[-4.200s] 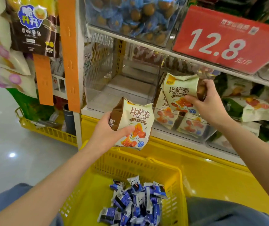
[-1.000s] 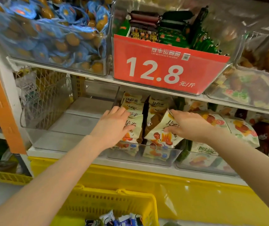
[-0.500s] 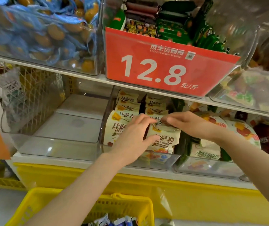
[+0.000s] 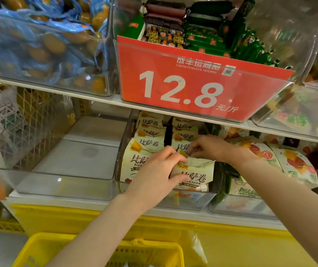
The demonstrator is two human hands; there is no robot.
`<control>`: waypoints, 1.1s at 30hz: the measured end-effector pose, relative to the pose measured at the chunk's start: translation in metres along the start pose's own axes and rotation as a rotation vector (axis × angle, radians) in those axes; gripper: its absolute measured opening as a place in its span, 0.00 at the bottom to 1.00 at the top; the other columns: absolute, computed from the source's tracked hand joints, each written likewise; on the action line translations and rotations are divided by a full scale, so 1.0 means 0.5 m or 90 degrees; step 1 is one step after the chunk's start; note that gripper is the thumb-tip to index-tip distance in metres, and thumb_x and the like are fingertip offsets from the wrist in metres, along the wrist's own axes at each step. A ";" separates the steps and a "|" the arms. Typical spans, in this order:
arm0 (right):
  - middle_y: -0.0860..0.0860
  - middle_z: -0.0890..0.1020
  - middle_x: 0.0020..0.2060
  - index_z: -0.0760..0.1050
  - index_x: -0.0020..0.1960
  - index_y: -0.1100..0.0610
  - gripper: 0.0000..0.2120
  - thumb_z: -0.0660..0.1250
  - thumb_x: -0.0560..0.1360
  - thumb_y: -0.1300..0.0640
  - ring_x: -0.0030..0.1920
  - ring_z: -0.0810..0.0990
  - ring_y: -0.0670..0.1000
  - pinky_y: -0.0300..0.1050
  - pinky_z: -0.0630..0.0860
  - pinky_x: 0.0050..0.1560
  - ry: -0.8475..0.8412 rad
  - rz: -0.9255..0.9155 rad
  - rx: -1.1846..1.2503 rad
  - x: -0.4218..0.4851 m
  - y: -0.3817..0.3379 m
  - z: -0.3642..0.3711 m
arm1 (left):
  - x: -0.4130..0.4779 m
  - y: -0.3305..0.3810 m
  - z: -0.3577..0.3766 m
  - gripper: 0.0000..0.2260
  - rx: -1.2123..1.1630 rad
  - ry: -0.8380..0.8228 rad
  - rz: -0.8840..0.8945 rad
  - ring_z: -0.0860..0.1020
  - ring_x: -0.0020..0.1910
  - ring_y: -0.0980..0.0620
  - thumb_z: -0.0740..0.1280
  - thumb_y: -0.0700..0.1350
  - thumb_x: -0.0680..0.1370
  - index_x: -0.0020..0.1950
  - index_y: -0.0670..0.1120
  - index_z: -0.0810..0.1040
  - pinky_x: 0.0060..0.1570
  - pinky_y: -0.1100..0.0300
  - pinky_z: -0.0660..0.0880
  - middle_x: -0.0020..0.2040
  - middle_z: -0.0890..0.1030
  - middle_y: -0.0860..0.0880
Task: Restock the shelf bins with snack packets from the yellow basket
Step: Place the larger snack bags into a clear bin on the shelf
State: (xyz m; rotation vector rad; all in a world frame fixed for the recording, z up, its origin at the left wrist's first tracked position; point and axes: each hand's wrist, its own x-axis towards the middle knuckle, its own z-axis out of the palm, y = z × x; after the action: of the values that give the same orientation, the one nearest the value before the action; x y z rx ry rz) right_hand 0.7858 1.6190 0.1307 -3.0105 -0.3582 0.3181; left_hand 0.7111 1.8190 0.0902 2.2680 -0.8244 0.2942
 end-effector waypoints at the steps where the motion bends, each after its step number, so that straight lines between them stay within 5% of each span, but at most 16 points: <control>1: 0.45 0.82 0.50 0.80 0.52 0.50 0.09 0.68 0.74 0.50 0.49 0.77 0.44 0.37 0.68 0.48 -0.004 0.001 -0.003 0.004 0.000 0.000 | 0.000 0.001 0.001 0.17 0.002 0.003 -0.001 0.67 0.56 0.62 0.65 0.57 0.74 0.60 0.54 0.73 0.56 0.67 0.62 0.52 0.67 0.62; 5: 0.41 0.78 0.41 0.75 0.42 0.44 0.06 0.65 0.74 0.43 0.45 0.75 0.44 0.38 0.66 0.41 -0.020 0.012 0.055 0.013 -0.002 0.000 | -0.001 0.004 0.003 0.17 0.002 0.010 -0.001 0.68 0.56 0.60 0.66 0.57 0.74 0.60 0.54 0.73 0.57 0.66 0.63 0.53 0.68 0.60; 9: 0.45 0.77 0.39 0.76 0.43 0.52 0.09 0.64 0.76 0.48 0.43 0.73 0.47 0.38 0.67 0.40 -0.041 -0.022 0.066 0.017 -0.002 0.000 | -0.004 0.010 0.002 0.18 0.016 -0.003 0.001 0.69 0.57 0.59 0.64 0.57 0.75 0.62 0.53 0.71 0.56 0.68 0.63 0.57 0.69 0.58; 12: 0.41 0.72 0.37 0.71 0.39 0.48 0.09 0.62 0.78 0.51 0.42 0.70 0.46 0.36 0.64 0.41 0.037 -0.066 0.086 0.006 -0.004 -0.014 | 0.002 0.020 0.000 0.17 0.011 -0.016 0.014 0.70 0.56 0.58 0.63 0.56 0.76 0.63 0.53 0.69 0.53 0.68 0.65 0.60 0.70 0.58; 15: 0.47 0.75 0.40 0.71 0.44 0.52 0.05 0.62 0.78 0.53 0.44 0.72 0.51 0.44 0.66 0.43 0.143 -0.077 0.084 -0.008 -0.007 -0.024 | 0.028 0.033 0.000 0.16 0.037 -0.035 0.007 0.72 0.50 0.55 0.62 0.55 0.77 0.63 0.51 0.68 0.46 0.61 0.69 0.59 0.69 0.56; 19: 0.49 0.76 0.41 0.71 0.44 0.52 0.04 0.63 0.77 0.54 0.45 0.73 0.50 0.42 0.66 0.43 0.141 -0.061 0.059 -0.026 -0.007 -0.027 | 0.062 0.036 0.014 0.16 0.107 -0.070 -0.026 0.68 0.42 0.54 0.64 0.53 0.76 0.61 0.49 0.69 0.38 0.60 0.63 0.54 0.70 0.52; 22: 0.47 0.79 0.43 0.76 0.46 0.55 0.07 0.63 0.77 0.52 0.46 0.75 0.47 0.34 0.69 0.44 0.073 -0.025 0.199 -0.043 -0.014 -0.046 | 0.070 0.033 0.031 0.17 0.172 -0.121 -0.052 0.68 0.43 0.52 0.67 0.52 0.75 0.60 0.48 0.70 0.38 0.57 0.64 0.56 0.71 0.49; 25: 0.50 0.80 0.48 0.76 0.51 0.56 0.16 0.56 0.80 0.47 0.49 0.78 0.50 0.43 0.73 0.51 0.015 -0.008 0.154 -0.060 -0.041 -0.034 | 0.070 0.032 0.049 0.18 0.226 -0.118 -0.050 0.75 0.48 0.47 0.68 0.53 0.74 0.60 0.47 0.70 0.38 0.57 0.64 0.57 0.72 0.48; 28: 0.50 0.80 0.47 0.71 0.56 0.52 0.18 0.49 0.80 0.42 0.46 0.79 0.51 0.48 0.75 0.48 0.071 0.026 0.125 -0.084 -0.069 0.015 | 0.070 0.034 0.052 0.21 0.269 -0.105 -0.030 0.76 0.54 0.46 0.67 0.54 0.75 0.64 0.46 0.69 0.41 0.58 0.66 0.60 0.74 0.48; 31: 0.48 0.79 0.43 0.64 0.65 0.49 0.19 0.47 0.80 0.42 0.38 0.78 0.48 0.42 0.70 0.36 0.150 0.024 0.106 -0.113 -0.070 0.056 | 0.054 0.033 0.035 0.19 0.204 -0.094 0.011 0.74 0.56 0.49 0.65 0.53 0.76 0.64 0.47 0.70 0.45 0.61 0.66 0.59 0.74 0.50; 33: 0.52 0.80 0.50 0.61 0.69 0.51 0.20 0.48 0.81 0.45 0.45 0.79 0.51 0.42 0.69 0.39 0.185 0.002 0.054 -0.128 -0.062 0.073 | 0.028 0.027 0.005 0.14 0.160 -0.035 0.064 0.71 0.59 0.53 0.62 0.51 0.78 0.62 0.49 0.73 0.53 0.65 0.63 0.58 0.74 0.52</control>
State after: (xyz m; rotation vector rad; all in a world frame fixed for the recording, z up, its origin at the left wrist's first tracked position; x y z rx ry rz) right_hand 0.7104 1.6361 0.1113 -2.9144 -0.3050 -0.1016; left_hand 0.7131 1.8032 0.1016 2.4803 -0.9787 0.4033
